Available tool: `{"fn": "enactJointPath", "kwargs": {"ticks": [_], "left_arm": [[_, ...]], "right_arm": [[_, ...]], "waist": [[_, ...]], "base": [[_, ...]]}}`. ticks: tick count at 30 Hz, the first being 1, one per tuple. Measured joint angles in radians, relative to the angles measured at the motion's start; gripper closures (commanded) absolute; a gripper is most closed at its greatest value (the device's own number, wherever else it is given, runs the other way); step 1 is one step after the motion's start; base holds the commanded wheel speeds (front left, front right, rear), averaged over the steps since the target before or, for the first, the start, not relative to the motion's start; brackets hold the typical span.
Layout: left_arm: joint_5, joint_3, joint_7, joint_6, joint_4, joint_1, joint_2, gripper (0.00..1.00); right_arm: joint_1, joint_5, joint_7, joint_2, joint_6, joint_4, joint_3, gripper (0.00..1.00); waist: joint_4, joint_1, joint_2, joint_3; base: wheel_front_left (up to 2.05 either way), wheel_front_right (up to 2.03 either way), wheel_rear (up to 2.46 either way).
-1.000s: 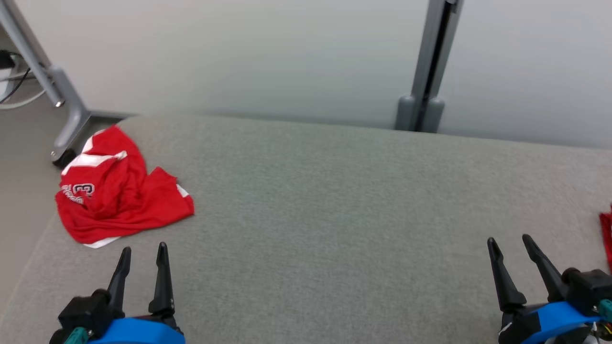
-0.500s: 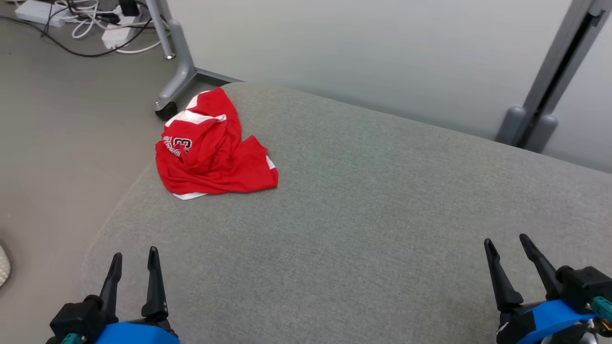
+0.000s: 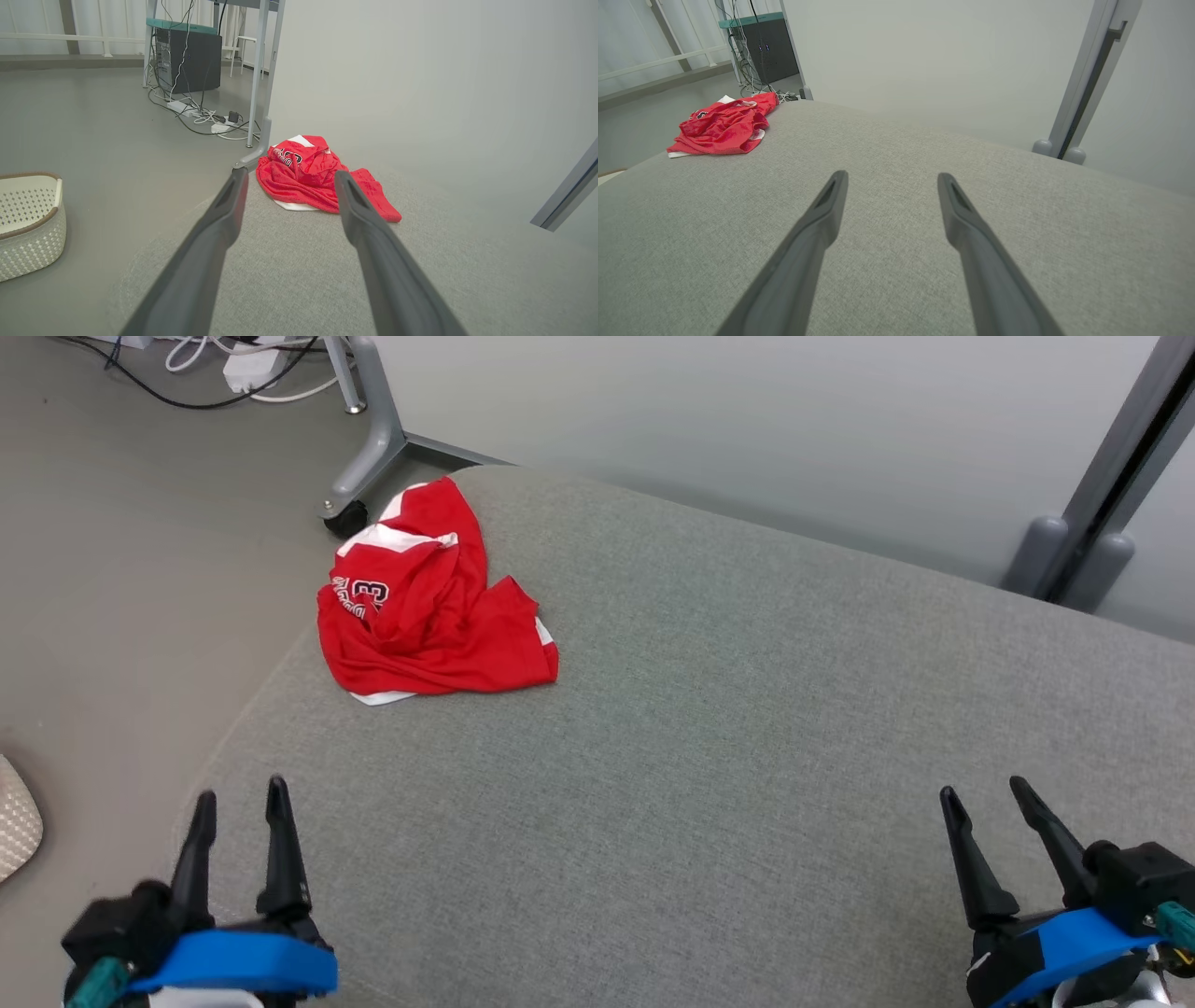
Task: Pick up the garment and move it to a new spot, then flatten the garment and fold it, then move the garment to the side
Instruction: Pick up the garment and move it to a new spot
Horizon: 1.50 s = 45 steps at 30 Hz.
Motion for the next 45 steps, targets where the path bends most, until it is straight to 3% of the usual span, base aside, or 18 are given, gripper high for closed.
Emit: {"fn": "enactJointPath", "kwargs": {"ticks": [6, 18, 23, 28, 29, 30, 33, 39, 45], "left_arm": [[-0.021, 0.037, 0.141, 0.034, -0.026, -0.209, 0.058, 0.00], [-0.137, 0.156, 0.447, 0.080, 0.230, -0.586, 0.220, 0.00], [-0.209, 0.201, 0.596, 0.112, 0.316, -0.648, 0.264, 0.00], [-0.268, 0.224, 0.760, 0.148, 0.342, -0.648, 0.284, 0.00], [-0.272, 0.221, 0.792, 0.148, 0.339, -0.648, 0.292, 0.55], [-0.277, 0.220, 0.812, 0.148, 0.334, -0.647, 0.296, 1.00], [-0.279, 0.207, 0.852, 0.146, 0.303, -0.625, 0.302, 1.00], [-0.214, 0.190, 0.748, 0.111, 0.216, -0.601, 0.358, 1.00], [-0.167, 0.133, 0.736, 0.074, 0.123, -0.638, 0.390, 1.00]], "right_arm": [[-0.034, -0.028, 0.015, -0.016, 0.000, -0.060, -0.014, 0.00], [-0.172, -0.049, 0.050, -0.073, 0.000, -0.183, 0.039, 0.00], [-0.203, -0.051, 0.055, -0.086, 0.000, -0.235, 0.045, 0.00], [-0.217, -0.050, 0.040, -0.083, 0.000, -0.257, 0.048, 0.00], [-0.218, -0.047, 0.036, -0.082, 0.000, -0.255, 0.049, 0.00], [-0.218, -0.045, 0.033, -0.080, 0.000, -0.251, 0.048, 0.00], [-0.213, -0.044, 0.019, -0.067, 0.000, -0.230, 0.043, 0.00], [-0.189, -0.034, -0.020, -0.037, 0.000, -0.160, 0.043, 0.00], [-0.144, -0.013, -0.047, 0.001, 0.000, -0.093, 0.059, 0.00]], "waist": [[-0.047, 0.0000, 0.0000, 0.098], [-0.241, 0.0003, 0.0000, 0.413], [-0.293, 0.0003, 0.0000, 0.513], [-0.336, 0.0000, 0.0000, 0.545], [-0.342, 0.0000, 0.0000, 0.543], [-0.346, 0.0000, 0.0000, 0.540], [-0.351, 0.0001, 0.0000, 0.511], [-0.337, -0.0001, 0.0000, 0.385], [-0.334, -0.0004, 0.0000, 0.212]], "base": [[0.00, 0.00, 0.00], [0.00, 0.00, 0.00], [0.00, 0.00, 0.00], [0.00, 0.00, 0.00], [0.00, 0.00, 0.00], [0.00, 0.00, 0.00], [0.00, 0.00, 0.00], [0.00, 0.00, 0.00], [0.00, 0.00, 0.00]]}}
